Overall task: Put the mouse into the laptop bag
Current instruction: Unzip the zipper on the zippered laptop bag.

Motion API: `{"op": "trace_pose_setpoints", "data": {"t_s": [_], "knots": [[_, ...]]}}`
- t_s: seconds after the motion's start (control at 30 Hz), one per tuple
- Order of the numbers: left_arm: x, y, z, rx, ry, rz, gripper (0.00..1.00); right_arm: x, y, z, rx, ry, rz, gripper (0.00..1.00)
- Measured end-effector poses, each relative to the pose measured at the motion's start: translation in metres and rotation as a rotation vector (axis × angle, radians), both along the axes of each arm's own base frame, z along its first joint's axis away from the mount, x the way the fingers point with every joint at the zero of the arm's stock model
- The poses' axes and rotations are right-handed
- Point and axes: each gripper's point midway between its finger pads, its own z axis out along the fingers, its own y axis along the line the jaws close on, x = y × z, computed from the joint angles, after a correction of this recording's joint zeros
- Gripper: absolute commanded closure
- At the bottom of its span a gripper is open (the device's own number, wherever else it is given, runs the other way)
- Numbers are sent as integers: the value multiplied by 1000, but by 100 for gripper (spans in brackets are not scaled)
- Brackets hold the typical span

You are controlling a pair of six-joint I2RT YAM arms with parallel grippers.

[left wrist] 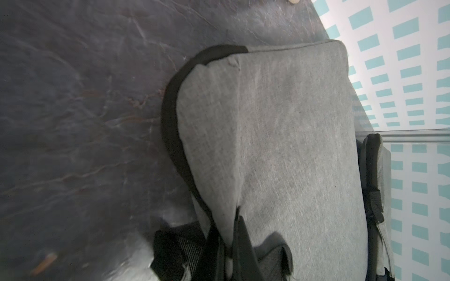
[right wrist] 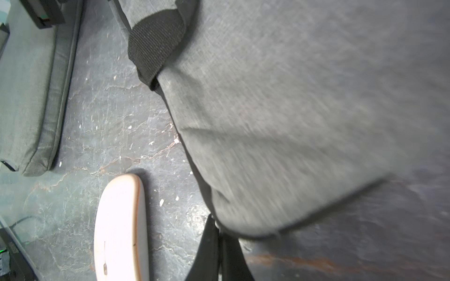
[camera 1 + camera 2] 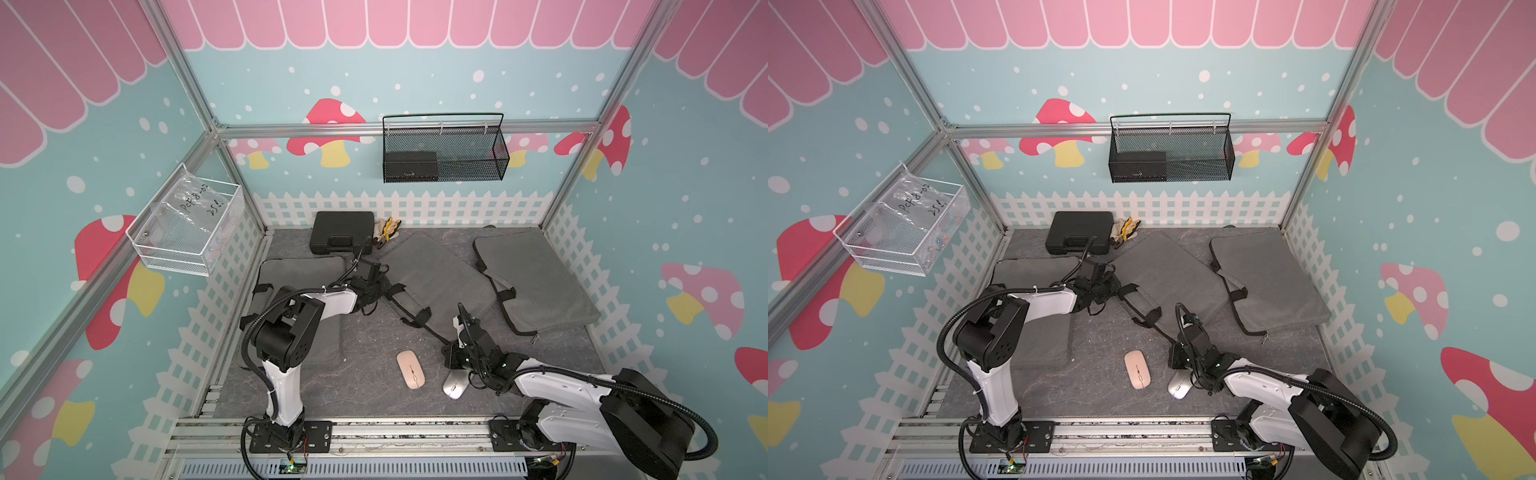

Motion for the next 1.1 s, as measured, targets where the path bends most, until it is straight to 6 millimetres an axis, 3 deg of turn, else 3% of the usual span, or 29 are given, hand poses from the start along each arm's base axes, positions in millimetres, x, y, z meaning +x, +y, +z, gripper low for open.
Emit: {"op": "trace_pose_setpoints", "data": {"t_s": [0.23, 0.37, 0.5, 0.6, 0.73, 0.87, 1.1], "knots": [[-40, 7, 14, 20, -42, 33, 98, 4, -1, -2, -1, 5, -29, 100], [-72, 16, 22, 17, -55, 69, 82, 12, -10, -1, -7, 0, -69, 100], [-117, 19, 30, 12, -76, 79, 62, 26, -26, 0, -13, -14, -141, 100], [-139, 21, 44, 3, -106, 85, 52, 34, -34, 2, -11, -29, -177, 100], [-142, 40, 69, 8, -158, 149, 45, 40, -46, 3, -9, -38, -217, 100], [-142, 56, 76, 25, -166, 182, 41, 43, -66, 1, -12, -40, -282, 100], [-137, 87, 48, 39, -87, 221, 41, 49, -87, 1, -18, -48, -347, 100]]}}
